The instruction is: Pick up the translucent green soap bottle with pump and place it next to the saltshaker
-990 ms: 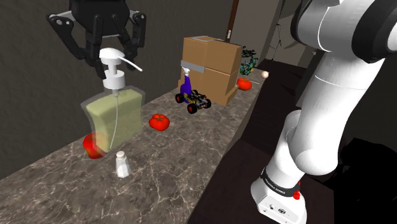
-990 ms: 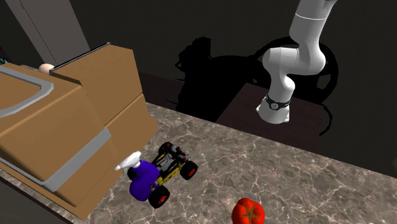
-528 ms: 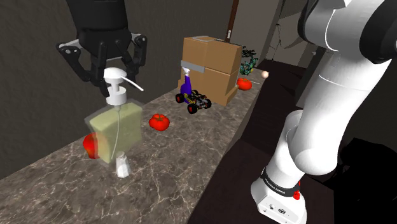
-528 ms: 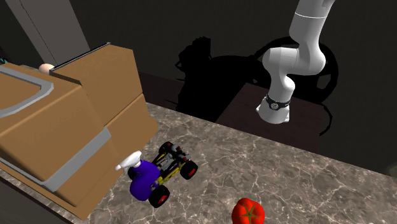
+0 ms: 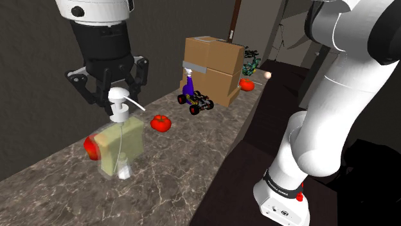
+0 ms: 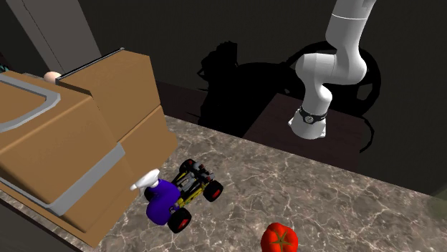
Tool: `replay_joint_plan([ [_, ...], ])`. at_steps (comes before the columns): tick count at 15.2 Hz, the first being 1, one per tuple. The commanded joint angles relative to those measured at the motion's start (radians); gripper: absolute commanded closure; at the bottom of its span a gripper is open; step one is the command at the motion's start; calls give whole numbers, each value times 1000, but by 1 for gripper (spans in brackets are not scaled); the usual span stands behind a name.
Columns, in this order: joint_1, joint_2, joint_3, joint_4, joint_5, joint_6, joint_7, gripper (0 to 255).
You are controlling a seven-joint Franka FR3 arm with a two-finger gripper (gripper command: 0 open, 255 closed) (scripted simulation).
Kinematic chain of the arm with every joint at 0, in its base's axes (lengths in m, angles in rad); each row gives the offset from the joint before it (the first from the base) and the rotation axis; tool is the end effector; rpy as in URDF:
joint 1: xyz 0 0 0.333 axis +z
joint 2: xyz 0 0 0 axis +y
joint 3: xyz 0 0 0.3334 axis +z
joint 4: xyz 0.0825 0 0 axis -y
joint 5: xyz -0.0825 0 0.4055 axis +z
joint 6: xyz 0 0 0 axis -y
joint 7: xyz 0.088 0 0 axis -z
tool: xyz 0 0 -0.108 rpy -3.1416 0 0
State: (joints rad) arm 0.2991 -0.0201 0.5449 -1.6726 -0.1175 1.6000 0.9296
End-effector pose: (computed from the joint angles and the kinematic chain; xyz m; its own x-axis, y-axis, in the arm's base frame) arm 0.3857 0.4194 0.6038 0.9948 -0.0749 0.0686 -0.0828 -0.9892 0.1206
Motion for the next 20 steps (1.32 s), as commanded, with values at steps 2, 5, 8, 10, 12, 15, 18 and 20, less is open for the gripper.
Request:
replay_joint_plan([
  [2,-2,-10,-2,-51,4,44,0,255],
  [5,-3,-13,-3,-95,6,85,3,255],
  [8,-3,-15,-4,-137,6,125,7,255],
  [10,-3,-14,-4,-163,5,152,10,255],
  [12,-3,-13,-3,-189,4,178,14,255],
  [15,-2,-9,-3,-225,0,217,20,255],
  [18,-2,-2,-2,-259,-4,256,27,255],
  [20,-2,3,-2,-280,-8,282,32,255],
])
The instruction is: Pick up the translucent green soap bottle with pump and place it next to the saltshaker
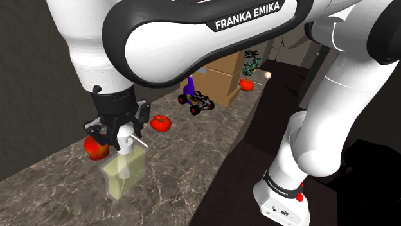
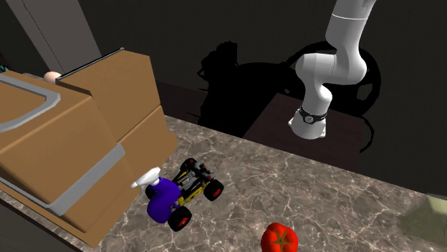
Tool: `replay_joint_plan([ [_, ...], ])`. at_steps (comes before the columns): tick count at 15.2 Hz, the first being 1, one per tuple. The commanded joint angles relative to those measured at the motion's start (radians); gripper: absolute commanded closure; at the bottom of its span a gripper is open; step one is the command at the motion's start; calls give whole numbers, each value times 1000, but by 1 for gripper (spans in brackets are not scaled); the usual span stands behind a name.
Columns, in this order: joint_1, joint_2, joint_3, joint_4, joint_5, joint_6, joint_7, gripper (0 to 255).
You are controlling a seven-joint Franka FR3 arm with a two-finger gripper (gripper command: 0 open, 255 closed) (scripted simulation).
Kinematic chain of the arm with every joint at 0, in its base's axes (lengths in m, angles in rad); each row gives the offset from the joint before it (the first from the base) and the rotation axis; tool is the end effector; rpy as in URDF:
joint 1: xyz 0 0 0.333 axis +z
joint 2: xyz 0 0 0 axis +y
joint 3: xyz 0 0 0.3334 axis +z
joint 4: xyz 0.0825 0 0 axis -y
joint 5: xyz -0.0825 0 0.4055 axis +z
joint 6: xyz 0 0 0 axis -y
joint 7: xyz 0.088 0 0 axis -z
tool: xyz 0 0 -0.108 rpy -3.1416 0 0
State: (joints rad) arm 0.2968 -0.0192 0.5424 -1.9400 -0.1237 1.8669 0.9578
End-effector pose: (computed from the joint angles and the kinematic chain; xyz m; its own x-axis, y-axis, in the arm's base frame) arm 0.3854 0.4173 0.4929 0.9948 -0.0750 0.0688 -0.0829 -0.9892 0.1206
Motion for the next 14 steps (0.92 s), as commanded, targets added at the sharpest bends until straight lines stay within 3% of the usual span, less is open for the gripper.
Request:
replay_joint_plan([
  [1,1,5,1,-23,-4,28,6,255],
  [10,3,44,3,-106,-32,141,37,255],
  [14,3,45,3,-108,-33,145,38,255],
])
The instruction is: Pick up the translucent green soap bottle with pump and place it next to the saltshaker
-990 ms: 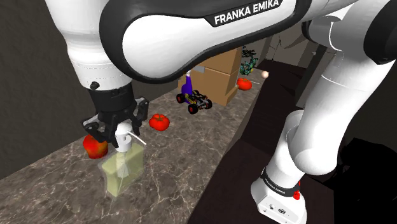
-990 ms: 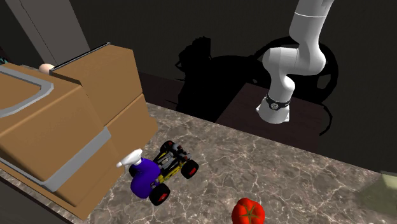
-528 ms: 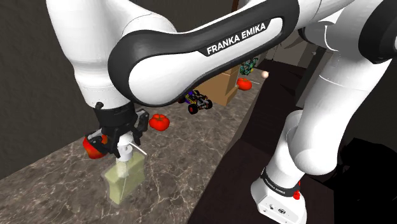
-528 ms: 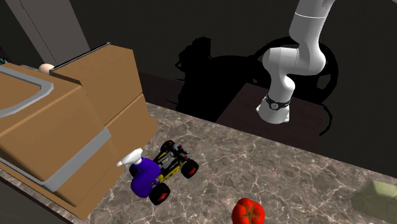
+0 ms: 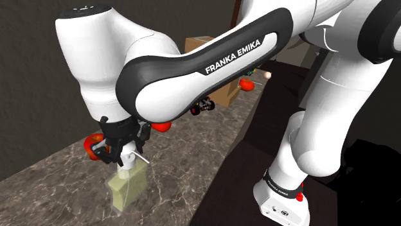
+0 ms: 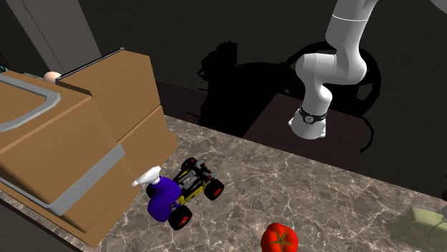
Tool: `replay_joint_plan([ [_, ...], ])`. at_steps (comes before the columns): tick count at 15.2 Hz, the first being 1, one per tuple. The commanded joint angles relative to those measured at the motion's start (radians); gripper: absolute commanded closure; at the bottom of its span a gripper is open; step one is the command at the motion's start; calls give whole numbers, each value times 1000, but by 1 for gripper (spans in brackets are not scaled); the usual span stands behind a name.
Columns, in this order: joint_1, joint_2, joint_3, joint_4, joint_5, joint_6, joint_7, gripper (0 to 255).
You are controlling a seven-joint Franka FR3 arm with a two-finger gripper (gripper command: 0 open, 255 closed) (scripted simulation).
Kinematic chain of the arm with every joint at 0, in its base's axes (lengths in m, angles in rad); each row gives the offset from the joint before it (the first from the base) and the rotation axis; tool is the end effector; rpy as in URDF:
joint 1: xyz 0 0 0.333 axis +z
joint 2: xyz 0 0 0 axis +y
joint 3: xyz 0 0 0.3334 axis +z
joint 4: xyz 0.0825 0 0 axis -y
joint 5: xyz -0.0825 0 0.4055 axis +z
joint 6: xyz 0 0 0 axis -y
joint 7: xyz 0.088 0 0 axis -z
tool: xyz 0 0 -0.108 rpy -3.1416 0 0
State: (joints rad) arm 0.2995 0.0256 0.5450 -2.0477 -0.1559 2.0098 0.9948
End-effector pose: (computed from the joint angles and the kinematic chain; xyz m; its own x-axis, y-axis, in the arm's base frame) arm 0.3846 0.4168 0.4304 0.9948 -0.0751 0.0688 -0.0830 -0.9893 0.1203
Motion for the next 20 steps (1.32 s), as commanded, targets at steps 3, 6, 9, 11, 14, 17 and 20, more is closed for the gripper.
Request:
replay_joint_plan([
  [3,0,0,0,-1,-1,2,1,255],
  [6,0,0,0,-1,0,2,1,0],
  [9,0,0,0,-1,0,2,1,0],
  [11,1,-10,2,23,8,-30,-5,0],
  [14,4,-30,5,96,24,-120,-16,0],
  [17,4,-30,5,96,24,-120,-16,0],
  [20,4,-30,5,96,24,-120,-16,0],
])
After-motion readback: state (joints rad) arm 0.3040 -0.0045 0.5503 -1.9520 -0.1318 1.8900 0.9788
